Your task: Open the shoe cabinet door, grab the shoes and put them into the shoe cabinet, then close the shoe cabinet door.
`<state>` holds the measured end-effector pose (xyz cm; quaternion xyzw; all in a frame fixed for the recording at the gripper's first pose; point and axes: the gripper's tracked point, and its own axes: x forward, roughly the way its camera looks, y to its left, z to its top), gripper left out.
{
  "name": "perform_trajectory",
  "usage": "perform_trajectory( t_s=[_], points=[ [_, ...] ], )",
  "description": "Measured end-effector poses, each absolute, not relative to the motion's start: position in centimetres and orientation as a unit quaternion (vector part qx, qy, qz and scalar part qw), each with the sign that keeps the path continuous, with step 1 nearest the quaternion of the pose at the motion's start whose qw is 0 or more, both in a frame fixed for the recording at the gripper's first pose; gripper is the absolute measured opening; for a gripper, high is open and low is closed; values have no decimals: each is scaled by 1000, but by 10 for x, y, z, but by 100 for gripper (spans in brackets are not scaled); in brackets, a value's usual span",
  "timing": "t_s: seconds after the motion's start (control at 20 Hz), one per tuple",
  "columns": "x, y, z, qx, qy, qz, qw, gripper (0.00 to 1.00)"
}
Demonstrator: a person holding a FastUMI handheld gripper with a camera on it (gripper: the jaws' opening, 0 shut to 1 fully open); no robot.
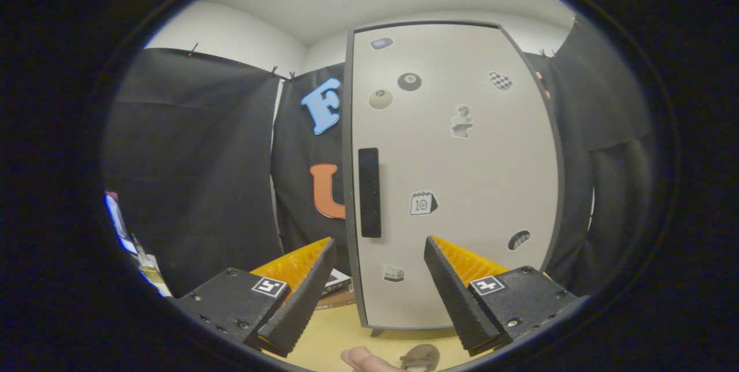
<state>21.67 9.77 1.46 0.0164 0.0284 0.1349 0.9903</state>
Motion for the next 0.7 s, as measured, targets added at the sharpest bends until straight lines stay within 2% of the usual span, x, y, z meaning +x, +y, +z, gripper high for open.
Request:
perform_trajectory(
  t_s=[0.2,0.5,0.7],
  points=[
    [266,110,44,3,6,128,992,100],
    [307,110,64,9,20,78,997,100],
    [322,109,51,-7,61,59,996,86]
  ],
)
